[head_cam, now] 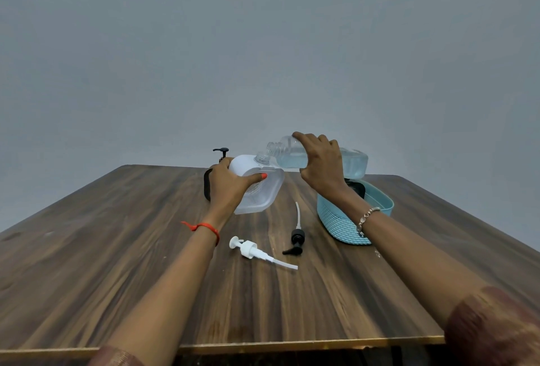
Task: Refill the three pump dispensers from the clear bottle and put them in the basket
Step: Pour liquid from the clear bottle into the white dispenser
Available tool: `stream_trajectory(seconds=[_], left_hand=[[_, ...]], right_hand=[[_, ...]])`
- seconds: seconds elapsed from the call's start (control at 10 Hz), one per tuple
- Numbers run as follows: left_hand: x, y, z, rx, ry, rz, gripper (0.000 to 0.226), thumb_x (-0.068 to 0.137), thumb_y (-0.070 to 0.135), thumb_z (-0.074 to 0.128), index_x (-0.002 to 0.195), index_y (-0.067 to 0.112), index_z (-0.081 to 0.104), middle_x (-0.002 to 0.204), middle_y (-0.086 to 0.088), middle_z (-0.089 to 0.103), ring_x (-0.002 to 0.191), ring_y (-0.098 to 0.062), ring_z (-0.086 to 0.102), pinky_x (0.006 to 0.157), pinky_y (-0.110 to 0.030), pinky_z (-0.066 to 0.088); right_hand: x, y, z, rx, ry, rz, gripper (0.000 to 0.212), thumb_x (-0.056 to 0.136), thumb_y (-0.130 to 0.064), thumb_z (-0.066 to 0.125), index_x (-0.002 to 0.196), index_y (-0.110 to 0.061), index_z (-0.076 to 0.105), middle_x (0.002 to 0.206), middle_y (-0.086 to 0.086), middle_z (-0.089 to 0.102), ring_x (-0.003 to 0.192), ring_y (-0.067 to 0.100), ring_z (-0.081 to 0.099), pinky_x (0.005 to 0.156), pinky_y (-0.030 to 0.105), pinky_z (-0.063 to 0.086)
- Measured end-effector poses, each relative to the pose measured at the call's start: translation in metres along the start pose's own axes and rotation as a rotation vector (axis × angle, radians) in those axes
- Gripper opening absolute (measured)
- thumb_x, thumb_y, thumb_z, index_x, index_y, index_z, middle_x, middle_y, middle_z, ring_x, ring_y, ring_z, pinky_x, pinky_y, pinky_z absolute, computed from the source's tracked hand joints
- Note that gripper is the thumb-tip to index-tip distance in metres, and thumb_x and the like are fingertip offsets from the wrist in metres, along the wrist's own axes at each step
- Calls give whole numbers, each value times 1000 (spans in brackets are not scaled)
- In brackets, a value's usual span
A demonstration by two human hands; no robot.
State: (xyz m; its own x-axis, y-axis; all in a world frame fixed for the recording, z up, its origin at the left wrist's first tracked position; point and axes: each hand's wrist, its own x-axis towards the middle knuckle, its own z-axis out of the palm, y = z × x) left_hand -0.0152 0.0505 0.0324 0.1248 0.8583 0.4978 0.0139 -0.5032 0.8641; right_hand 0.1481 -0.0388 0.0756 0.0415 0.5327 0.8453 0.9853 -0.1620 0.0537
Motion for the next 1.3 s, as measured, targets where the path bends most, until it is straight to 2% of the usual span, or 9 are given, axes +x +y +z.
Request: stream_trajectory(seconds=[0.3,0.5,0.8,1.0,1.3], left_hand=[[-2,0,0,-11,0,-13,54,53,30,89,95,11,62,90,-3,66,80,-18,60,61,-23,43],[-4,1,-1,-12,-1,-15,52,53,30,88,95,13,62,91,-3,67,82,-19,61,67,-28,47],[-5,2,-3,-27,-6,-11,49,54,29,88,92,14,62,87,0,64,78,-15,59,59,-20,42],[-6,1,-4,-3,6,-11,49,53,32,88,92,16,62,92,-3,67,82,-19,62,70,-33,52],[-9,3,-4,-40,-5,-17,48,55,28,88,92,14,61,83,4,63,74,-11,59,62,-23,48]], right_hand=[[2,0,-2,-7,-9,-10,68,58,12,58,122,-11,55,104,8,65,83,31,54,73,35,33],[1,-1,-3,-6,-13,-10,68,59,12,57,122,-11,55,105,8,65,84,31,54,73,37,35],[1,-3,-4,-11,-16,-12,68,60,12,58,123,-11,54,106,8,65,86,31,54,76,37,35],[1,-3,-4,-7,-12,-9,67,59,12,58,122,-11,55,105,8,65,85,31,54,75,37,35],[2,-4,-4,-4,-14,-12,68,58,13,57,122,-11,55,103,8,65,85,31,54,75,37,34]])
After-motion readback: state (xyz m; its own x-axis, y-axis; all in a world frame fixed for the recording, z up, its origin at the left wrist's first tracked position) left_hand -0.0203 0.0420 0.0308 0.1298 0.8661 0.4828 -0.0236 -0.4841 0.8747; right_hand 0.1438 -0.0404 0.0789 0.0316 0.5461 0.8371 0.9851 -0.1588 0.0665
